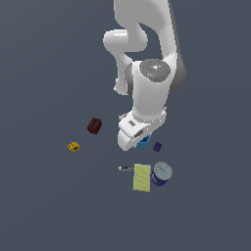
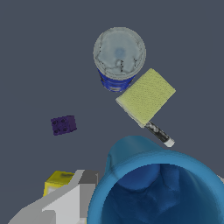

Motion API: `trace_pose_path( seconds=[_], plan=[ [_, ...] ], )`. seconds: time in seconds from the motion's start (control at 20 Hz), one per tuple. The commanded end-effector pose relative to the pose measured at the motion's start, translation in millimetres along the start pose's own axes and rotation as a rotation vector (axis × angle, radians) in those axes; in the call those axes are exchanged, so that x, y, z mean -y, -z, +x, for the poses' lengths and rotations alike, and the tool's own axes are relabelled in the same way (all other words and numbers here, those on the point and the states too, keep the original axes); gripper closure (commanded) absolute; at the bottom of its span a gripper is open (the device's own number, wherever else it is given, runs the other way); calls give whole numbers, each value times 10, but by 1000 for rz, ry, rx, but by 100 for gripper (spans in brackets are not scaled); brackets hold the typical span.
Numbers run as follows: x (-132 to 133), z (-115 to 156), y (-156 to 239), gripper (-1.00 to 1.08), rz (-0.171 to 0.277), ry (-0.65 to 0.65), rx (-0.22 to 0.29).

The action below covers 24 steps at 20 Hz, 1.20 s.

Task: Pick up a designated object from a clutter of objects.

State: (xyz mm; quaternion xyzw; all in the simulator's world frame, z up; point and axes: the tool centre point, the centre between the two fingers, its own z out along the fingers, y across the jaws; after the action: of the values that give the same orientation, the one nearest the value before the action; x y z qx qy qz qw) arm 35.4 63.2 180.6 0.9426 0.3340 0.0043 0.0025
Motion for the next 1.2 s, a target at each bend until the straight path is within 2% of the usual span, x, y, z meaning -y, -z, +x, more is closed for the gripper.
trace_pose_path(
  seconds=[0.0,0.6,1.15],
  plan=[
    [139,136,261,108,0,-1,0],
    [734,789,1394,108,4,-2,4],
    [1003,1141,1943,108,7,-3,6]
  ],
)
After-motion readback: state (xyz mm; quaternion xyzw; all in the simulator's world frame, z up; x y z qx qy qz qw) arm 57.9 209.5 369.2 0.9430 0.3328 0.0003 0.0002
